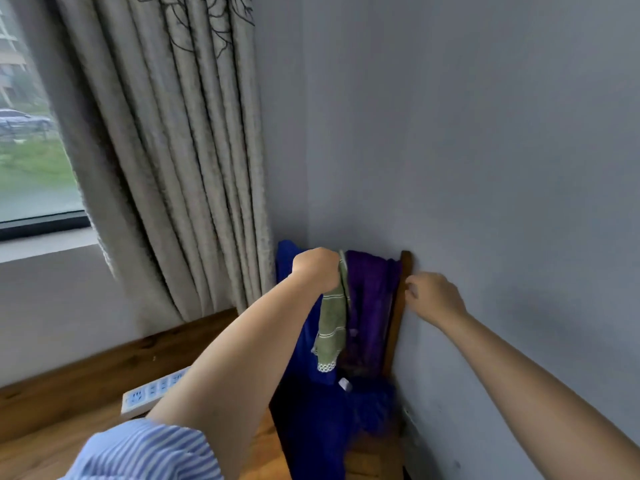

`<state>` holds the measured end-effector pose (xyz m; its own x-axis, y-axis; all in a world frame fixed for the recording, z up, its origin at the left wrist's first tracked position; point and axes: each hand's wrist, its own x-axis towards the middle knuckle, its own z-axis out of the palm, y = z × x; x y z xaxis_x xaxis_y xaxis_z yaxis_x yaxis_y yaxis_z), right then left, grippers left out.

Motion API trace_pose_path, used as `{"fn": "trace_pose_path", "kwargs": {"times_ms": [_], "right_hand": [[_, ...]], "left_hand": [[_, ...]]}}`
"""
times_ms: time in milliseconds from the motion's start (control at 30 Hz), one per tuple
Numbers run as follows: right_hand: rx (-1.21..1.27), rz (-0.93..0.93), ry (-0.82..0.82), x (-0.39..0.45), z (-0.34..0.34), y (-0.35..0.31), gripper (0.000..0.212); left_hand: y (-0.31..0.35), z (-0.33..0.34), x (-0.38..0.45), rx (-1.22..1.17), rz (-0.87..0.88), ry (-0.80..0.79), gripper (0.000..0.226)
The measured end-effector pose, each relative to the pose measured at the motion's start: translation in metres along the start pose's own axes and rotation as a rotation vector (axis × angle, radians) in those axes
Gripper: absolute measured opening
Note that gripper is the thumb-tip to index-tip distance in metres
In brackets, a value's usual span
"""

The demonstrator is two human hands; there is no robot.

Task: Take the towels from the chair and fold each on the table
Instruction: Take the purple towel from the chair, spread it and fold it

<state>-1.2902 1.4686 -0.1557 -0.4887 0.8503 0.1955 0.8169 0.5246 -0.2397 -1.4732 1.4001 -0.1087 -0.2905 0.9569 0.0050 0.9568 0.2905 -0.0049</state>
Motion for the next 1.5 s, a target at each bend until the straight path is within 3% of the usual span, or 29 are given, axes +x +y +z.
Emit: {"fn": "trace_pose_path", "kwargs": {"times_ms": [233,433,500,600,700,833,1067,1200,1300,1500], "right_hand": [[0.006,-0.008,-0.037,0.092,0.039,0.043,0.024],[-0.174,-0.051,-0.047,0.155,0.072,0.066,0.022],[-0.229,-0.071,-0.014,0.166,0.081,0.068,0.008],[-0.300,-0.133,0.066,0.184,0.101,0.076,0.014],[-0.274,-0.196,0.190,0.190,0.117,0.085,0.033],[-0.248,-0.242,0.279,0.190,0.127,0.089,0.029],[-0.113,-0.192,0.343,0.187,0.131,0.090,0.009],[0.202,-0.175,0.246,0.183,0.112,0.076,0.015],[0.414,-0.033,0.179,0.180,0.084,0.064,0.018],[0.591,-0.115,0.492,0.161,0.028,0.021,0.013]], "left_hand": [[0.033,0.046,0.100,-0.071,-0.054,-0.066,0.021],[0.047,0.086,0.164,-0.183,-0.191,-0.065,0.027],[0.047,0.095,0.176,-0.223,-0.250,-0.069,0.029],[0.048,0.106,0.193,-0.244,-0.328,-0.059,0.030],[0.049,0.112,0.202,-0.198,-0.339,-0.042,0.029],[0.051,0.120,0.207,-0.105,-0.258,-0.047,0.027],[0.044,0.114,0.207,-0.330,-0.273,0.005,0.027],[0.044,0.097,0.193,-0.565,-0.258,0.110,0.026],[0.040,0.079,0.175,-0.715,-0.244,0.170,0.022],[0.022,0.031,0.124,-0.961,-0.193,0.402,0.040]]}}
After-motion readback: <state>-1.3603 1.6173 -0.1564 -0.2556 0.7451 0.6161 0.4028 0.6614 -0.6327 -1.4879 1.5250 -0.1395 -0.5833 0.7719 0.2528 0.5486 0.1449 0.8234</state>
